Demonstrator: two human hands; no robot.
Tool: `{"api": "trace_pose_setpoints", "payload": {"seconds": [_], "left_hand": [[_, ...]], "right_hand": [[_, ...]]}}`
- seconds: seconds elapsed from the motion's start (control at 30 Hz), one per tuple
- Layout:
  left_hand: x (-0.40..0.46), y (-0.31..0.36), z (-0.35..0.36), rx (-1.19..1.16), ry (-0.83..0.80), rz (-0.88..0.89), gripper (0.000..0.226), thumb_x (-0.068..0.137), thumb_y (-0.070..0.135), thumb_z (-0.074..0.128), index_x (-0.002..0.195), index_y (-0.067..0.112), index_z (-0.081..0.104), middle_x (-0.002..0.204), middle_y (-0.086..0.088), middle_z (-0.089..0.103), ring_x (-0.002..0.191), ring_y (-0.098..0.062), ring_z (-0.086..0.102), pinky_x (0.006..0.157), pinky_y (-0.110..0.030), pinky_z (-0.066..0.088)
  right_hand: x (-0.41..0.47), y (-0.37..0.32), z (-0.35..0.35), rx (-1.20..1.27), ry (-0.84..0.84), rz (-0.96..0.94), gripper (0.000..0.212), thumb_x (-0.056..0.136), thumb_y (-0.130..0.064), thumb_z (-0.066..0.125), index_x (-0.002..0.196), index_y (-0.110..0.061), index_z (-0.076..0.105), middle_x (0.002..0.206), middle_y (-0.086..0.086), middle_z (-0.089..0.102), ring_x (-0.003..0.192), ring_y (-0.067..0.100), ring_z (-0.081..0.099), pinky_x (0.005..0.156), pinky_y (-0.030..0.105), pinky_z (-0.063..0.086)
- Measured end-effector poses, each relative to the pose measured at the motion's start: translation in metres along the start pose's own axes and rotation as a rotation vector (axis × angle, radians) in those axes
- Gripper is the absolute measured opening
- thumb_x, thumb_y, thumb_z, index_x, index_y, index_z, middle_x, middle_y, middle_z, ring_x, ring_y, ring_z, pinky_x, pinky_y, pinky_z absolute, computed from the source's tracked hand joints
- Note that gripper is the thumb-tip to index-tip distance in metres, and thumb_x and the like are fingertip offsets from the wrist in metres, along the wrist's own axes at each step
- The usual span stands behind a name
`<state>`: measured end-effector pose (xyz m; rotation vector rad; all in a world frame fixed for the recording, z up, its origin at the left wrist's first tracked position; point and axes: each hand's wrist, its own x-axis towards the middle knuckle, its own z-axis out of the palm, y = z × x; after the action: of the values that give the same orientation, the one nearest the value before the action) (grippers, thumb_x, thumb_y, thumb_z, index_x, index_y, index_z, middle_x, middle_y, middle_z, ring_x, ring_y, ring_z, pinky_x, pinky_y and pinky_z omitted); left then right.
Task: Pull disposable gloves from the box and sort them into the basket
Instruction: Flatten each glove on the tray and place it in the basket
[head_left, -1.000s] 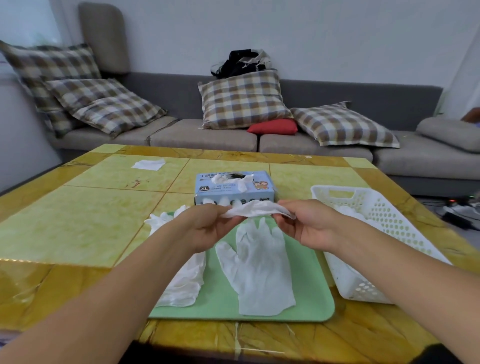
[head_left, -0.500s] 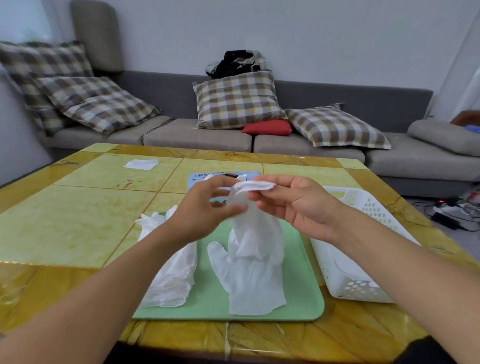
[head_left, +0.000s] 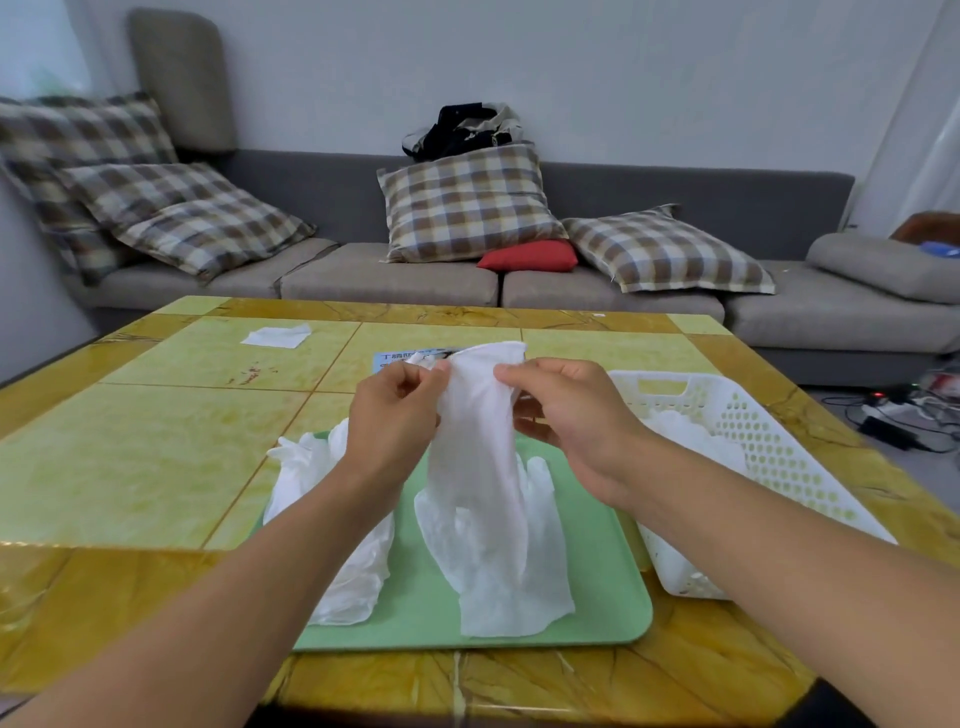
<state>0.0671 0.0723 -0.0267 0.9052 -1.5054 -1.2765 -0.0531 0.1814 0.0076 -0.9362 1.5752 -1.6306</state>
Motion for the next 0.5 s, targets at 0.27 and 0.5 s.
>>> {"api": "trace_pose_setpoints", "payload": {"seconds": [0.27, 0.5], "left_hand": [[-0.017, 0.017, -0.002, -0.118, -0.387, -0.003, 0.043, 0.087, 0.059, 0.062, 0.087, 0.019, 0.077, 0.087, -0.001, 0.071, 0.081, -0.018, 0.064, 0.074, -0.030, 0.050], [-0.024, 0.016, 0.004, -0.332, -0.581, -0.232, 0.046, 0.087, 0.032, 0.071, 0.122, 0.001, 0.066, 0.104, -0.016, 0.073, 0.081, -0.024, 0.070, 0.072, -0.033, 0.056]], "right_hand": [[0.010, 0.002, -0.014, -0.048, 0.215, -0.132, 0.029, 0.081, -0.022, 0.073, 0.069, -0.004, 0.053, 0.072, 0.008, 0.039, 0.070, 0.022, 0.035, 0.070, 0.035, 0.032], [-0.008, -0.005, -0.005, -0.566, -0.336, -0.300, 0.033, 0.080, 0.000, 0.065, 0.102, -0.022, 0.075, 0.090, -0.001, 0.074, 0.074, 0.026, 0.070, 0.062, 0.034, 0.056]]}}
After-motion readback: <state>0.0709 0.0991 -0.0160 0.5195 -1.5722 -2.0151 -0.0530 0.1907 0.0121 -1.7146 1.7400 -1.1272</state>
